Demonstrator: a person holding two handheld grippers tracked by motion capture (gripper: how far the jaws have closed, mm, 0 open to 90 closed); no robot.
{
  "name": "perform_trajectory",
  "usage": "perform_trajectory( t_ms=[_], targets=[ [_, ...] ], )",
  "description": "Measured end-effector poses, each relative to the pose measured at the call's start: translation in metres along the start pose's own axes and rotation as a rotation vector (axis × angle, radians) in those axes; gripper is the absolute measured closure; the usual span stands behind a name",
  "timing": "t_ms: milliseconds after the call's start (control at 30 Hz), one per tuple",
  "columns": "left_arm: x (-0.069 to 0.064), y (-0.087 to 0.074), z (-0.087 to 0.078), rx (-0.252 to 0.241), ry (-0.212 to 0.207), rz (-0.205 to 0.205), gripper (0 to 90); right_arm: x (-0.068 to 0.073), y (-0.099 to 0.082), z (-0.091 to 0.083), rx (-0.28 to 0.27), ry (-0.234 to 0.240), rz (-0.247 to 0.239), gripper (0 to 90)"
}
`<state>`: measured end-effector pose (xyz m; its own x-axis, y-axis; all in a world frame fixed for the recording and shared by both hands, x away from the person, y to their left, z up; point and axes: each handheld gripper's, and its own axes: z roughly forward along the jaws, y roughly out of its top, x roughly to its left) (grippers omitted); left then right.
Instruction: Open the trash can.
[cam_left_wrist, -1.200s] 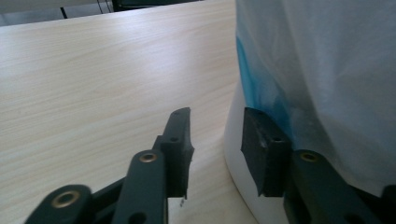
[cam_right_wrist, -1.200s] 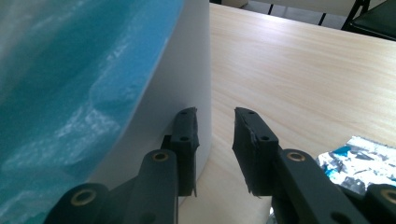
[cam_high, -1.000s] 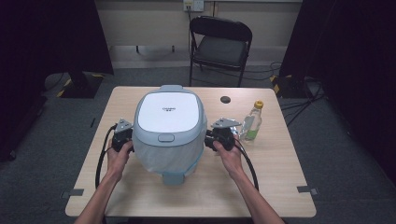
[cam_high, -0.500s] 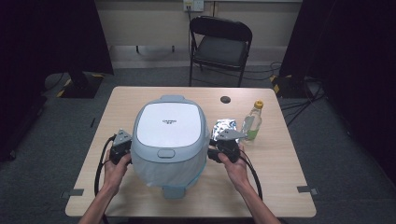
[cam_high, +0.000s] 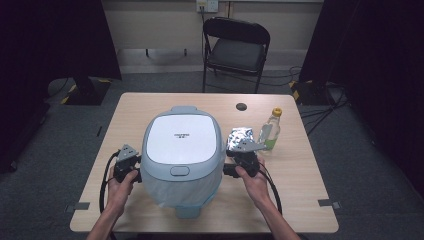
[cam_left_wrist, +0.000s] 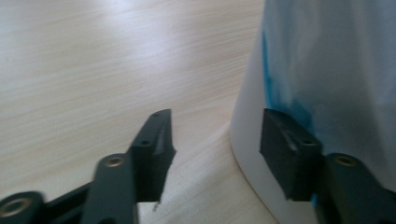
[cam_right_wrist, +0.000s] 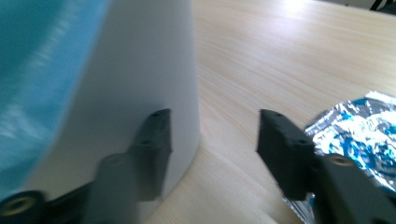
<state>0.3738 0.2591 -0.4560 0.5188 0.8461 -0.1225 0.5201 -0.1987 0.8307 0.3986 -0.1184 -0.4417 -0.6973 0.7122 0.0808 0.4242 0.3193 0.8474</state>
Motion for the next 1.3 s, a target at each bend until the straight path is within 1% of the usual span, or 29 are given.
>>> perform_trajectory(
  t_ms=[33,67,100,167,233,300,333,367,400,433,467,500,533,567,633,733,767,800,833,900,933,967,1000,1033,1067,1133,1167,1233,1300],
  targets=[
    [0.003,-0.002,0.000,0.019,-0.004,-0.015,31.4,-0.001,0.000,0.001,0.019,-0.004,-0.002,33.1],
    [0.007,-0.004,0.001,0.024,-0.018,-0.040,28.9,-0.002,-0.001,0.002,0.050,-0.004,-0.011,29.6],
    [0.011,-0.006,0.000,0.023,-0.018,-0.054,29.4,-0.004,-0.002,0.003,0.063,-0.010,-0.016,30.0],
    [0.019,-0.010,0.000,0.033,0.014,-0.072,29.0,-0.009,-0.003,0.003,0.082,-0.024,-0.004,30.0],
    [0.025,-0.013,0.001,0.043,0.017,-0.078,27.9,-0.013,-0.003,0.001,0.094,-0.029,-0.001,30.0],
    [0.031,-0.017,0.003,0.075,0.072,-0.050,27.4,-0.016,-0.004,-0.002,0.100,-0.043,-0.002,29.9],
    [0.035,-0.020,0.005,0.111,0.114,-0.028,27.4,-0.018,-0.004,-0.004,0.096,-0.036,0.012,28.4],
    [0.038,-0.022,0.007,0.124,0.122,-0.023,27.4,-0.020,-0.005,-0.005,0.091,-0.044,0.047,26.7],
    [0.041,-0.025,0.008,0.128,0.118,-0.028,27.4,-0.021,-0.005,-0.005,0.106,-0.050,0.051,27.2],
    [0.043,-0.027,0.010,0.145,0.129,-0.024,27.4,-0.021,-0.006,-0.006,0.117,-0.052,0.039,27.2],
    [0.044,-0.029,0.011,0.155,0.136,-0.017,27.4,-0.022,-0.006,-0.008,0.114,-0.035,0.039,27.6],
    [0.044,-0.030,0.012,0.169,0.149,0.001,27.4,-0.023,-0.006,-0.008,0.106,-0.017,0.046,29.2],
    [0.044,-0.030,0.013,0.175,0.154,0.012,27.2,-0.024,-0.005,-0.010,0.099,-0.009,0.044,30.9],
    [0.044,-0.031,0.015,0.183,0.164,0.017,26.9,-0.024,-0.004,-0.012,0.094,-0.013,0.048,31.5],
    [0.046,-0.033,0.016,0.175,0.163,0.029,24.4,-0.027,0.000,-0.017,0.086,0.000,0.046,32.2],
    [0.048,-0.035,0.016,0.160,0.162,0.035,22.5,-0.029,0.004,-0.026,0.060,-0.022,0.040,31.7],
    [0.049,-0.036,0.016,0.152,0.164,0.037,19.5,-0.033,0.007,-0.034,0.044,-0.035,0.042,32.2],
    [0.049,-0.036,0.016,0.152,0.168,0.039,19.5,-0.033,0.007,-0.034,0.044,-0.035,0.042,32.2],
    [0.050,-0.037,0.016,0.147,0.162,0.031,18.9,-0.034,0.009,-0.036,0.044,-0.035,0.043,33.3],
    [0.050,-0.037,0.016,0.149,0.160,0.031,18.3,-0.037,0.012,-0.043,0.026,-0.008,0.046,42.5],
    [0.050,-0.037,0.016,0.149,0.159,0.030,18.2,-0.039,0.015,-0.048,0.005,0.015,0.043,44.7],
    [0.050,-0.037,0.016,0.149,0.160,0.031,18.2,-0.041,0.018,-0.052,-0.016,0.026,0.046,46.4],
    [0.050,-0.037,0.016,0.149,0.159,0.030,18.1,-0.041,0.021,-0.057,-0.035,0.043,0.040,48.9],
    [0.050,-0.037,0.016,0.149,0.160,0.030,18.0,-0.041,0.027,-0.065,-0.071,0.068,0.041,51.1],
    [0.050,-0.037,0.017,0.150,0.159,0.030,18.0,-0.041,0.027,-0.065,-0.071,0.068,0.041,51.1],
    [0.050,-0.037,0.017,0.149,0.159,0.030,18.0,-0.038,0.033,-0.072,-0.093,0.104,0.038,52.8],
    [0.050,-0.037,0.017,0.149,0.159,0.030,18.0,-0.035,0.037,-0.076,-0.092,0.117,0.035,52.8],
    [0.050,-0.037,0.017,0.149,0.161,0.030,18.0,-0.031,0.043,-0.083,-0.107,0.138,0.028,53.2],
    [0.050,-0.037,0.017,0.149,0.159,0.030,18.0,-0.028,0.049,-0.091,-0.126,0.154,0.020,55.7]
  ],
)
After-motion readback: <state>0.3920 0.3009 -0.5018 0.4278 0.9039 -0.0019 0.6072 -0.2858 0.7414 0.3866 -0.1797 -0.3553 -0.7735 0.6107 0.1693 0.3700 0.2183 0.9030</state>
